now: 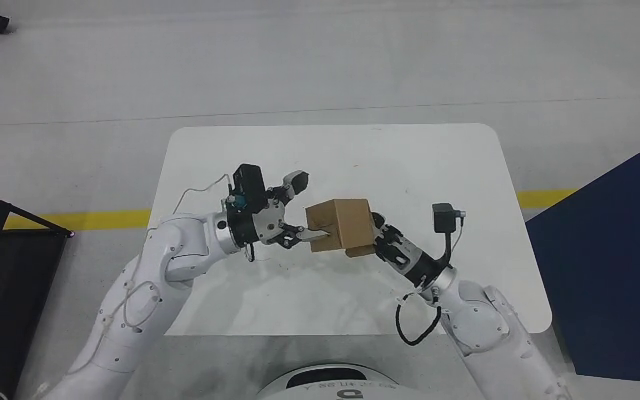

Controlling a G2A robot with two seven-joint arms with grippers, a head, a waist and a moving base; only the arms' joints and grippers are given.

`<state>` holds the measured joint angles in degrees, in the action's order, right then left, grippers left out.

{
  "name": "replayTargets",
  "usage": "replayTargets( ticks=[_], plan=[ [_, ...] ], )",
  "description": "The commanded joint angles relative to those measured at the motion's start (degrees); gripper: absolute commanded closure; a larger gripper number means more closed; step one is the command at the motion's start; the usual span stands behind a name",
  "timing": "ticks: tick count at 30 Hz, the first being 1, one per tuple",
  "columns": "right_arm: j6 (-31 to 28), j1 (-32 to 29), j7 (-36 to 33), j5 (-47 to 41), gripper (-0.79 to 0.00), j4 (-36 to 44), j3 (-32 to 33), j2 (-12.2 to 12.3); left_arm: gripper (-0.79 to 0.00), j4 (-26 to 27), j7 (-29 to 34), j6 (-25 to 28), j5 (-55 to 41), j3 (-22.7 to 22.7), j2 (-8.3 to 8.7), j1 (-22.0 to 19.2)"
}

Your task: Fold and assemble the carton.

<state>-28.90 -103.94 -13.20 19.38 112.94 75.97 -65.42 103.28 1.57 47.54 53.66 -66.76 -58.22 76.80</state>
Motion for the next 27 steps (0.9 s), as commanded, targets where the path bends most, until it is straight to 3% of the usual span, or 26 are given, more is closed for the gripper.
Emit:
replayTargets(
  ticks=[1,9,14,17,19,22,25,26,27],
  plan=[
    [-0.03,-0.02,0.13,0.11,0.0,0.04,0.11,0.01,-0.785,0.12,-0.27,0.03,-0.21,-1.55,0.24,0.86],
    [-0.03,-0.02,0.13,0.11,0.0,0.04,0.11,0.01,-0.785,-0.73,-4.7,3.94,-5.17,-13.93,2.1,11.62],
    [12.45,3.01,-4.35,22.54,0.0,3.79,0.67,0.36,-0.785,-3.6,-6.48,2.02,-5.69,-20.31,2.66,17.1],
    [19.06,5.1,-13.01,39.84,0.0,8.13,0.76,0.9,-0.785,-3.6,-6.48,2.02,-5.69,-20.31,2.66,17.1],
    [20.27,6.75,-21.6,49.78,0.0,10.71,-0.66,1.22,-0.785,-3.6,-6.48,2.02,-5.69,-20.31,2.66,17.1],
    [19.78,10.78,-34.75,66.12,0.0,13.01,-4.36,1.49,-0.785,-3.6,-6.48,2.02,-5.69,-20.31,2.66,17.1],
    [18.17,15.23,-43.61,76.52,-0.006,13.19,-10.49,1.08,-0.785,-3.6,-6.48,2.02,-5.69,-20.31,2.66,17.1],
    [17.89,16.67,-45.97,78.41,-0.083,12.67,-12.62,0.8,-0.785,-3.6,-6.48,2.02,-5.69,-20.31,2.66,17.1],
    [16.84,18.23,-48.51,80.46,-0.099,11.92,-14.89,0.52,-0.785,-3.6,-6.48,2.02,-5.69,-20.31,2.66,17.1]
  ],
)
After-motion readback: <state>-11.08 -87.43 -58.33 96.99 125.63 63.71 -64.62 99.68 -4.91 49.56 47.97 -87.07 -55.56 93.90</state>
